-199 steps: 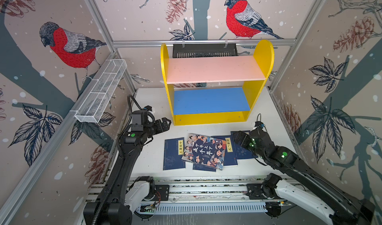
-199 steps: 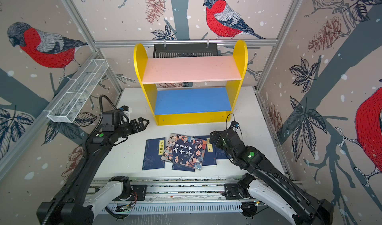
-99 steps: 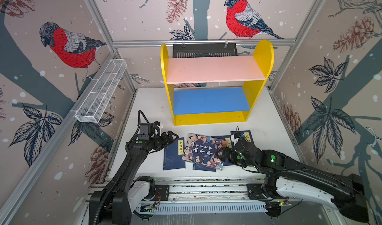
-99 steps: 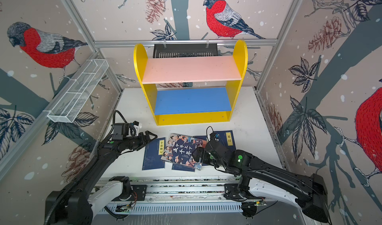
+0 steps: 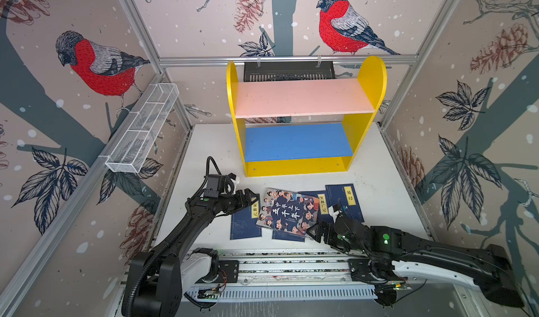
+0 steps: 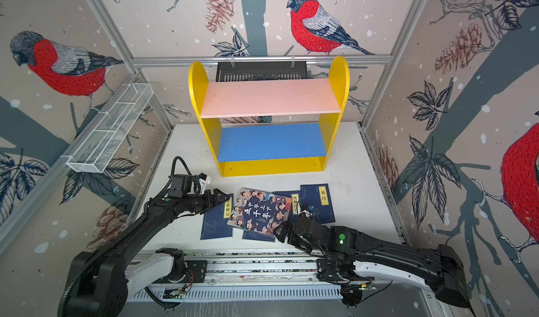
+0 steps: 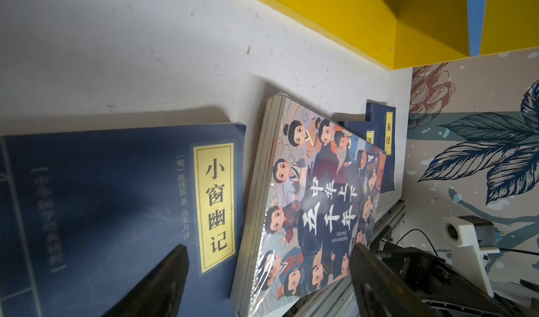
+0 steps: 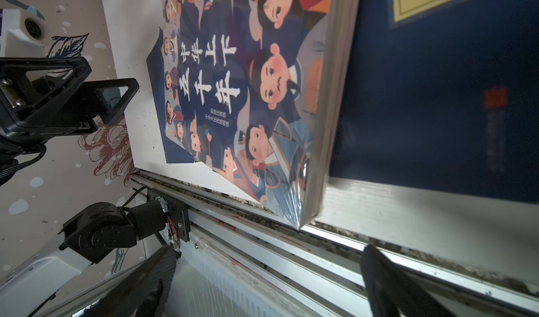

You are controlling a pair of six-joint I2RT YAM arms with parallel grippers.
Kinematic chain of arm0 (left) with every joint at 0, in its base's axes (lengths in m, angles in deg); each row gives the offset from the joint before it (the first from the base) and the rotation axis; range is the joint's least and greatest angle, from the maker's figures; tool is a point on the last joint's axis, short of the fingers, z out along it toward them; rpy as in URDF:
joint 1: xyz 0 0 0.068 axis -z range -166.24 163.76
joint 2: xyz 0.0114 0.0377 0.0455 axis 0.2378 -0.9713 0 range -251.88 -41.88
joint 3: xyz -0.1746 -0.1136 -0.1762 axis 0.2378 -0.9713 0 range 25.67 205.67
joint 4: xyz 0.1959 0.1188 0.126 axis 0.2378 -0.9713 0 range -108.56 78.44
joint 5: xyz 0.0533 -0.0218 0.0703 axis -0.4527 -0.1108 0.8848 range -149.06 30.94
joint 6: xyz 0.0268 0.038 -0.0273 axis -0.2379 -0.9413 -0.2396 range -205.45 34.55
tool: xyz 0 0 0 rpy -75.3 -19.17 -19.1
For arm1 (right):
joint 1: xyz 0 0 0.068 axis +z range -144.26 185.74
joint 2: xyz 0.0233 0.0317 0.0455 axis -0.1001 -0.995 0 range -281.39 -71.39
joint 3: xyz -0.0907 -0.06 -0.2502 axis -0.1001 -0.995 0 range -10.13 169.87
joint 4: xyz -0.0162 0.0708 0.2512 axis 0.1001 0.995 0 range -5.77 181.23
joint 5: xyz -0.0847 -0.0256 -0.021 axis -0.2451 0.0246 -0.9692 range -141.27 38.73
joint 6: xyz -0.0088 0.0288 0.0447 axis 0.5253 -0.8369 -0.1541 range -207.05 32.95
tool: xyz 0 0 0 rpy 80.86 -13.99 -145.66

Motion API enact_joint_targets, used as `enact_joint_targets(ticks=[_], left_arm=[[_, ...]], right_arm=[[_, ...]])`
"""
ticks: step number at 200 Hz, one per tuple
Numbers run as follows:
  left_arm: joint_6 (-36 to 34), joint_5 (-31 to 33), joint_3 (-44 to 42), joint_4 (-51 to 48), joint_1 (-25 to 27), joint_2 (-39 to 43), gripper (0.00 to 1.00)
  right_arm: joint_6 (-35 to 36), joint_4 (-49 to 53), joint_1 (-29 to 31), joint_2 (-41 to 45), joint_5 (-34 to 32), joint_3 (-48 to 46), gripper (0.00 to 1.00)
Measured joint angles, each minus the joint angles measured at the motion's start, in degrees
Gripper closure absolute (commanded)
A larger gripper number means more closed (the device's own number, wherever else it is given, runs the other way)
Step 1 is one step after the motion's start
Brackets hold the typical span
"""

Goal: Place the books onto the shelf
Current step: 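Close the left and right grippers on opposite edges of the illustrated book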

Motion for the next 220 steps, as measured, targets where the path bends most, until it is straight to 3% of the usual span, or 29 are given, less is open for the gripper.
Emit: enact_joint_targets(ticks=[84,148,220], left_arm=[[0.22,-0.26,-1.14,2.62,6.10,-2.58,0.16],[0.61,-0.26,-1.22,2.82,9.46,-5.22,0.17],[1.07,-2.86,-1.62,4.09,11.41,-5.84,0.27]], right_arm=[[-6.78,-12.55,1.55,-1.42,0.26,-8.83,0.04],[-8.48,-16.15,1.44,-0.11,-0.87,-10.23,0.09],[-9.31,-18.69,0.66,-0.98,-1.62,-10.54,0.15]])
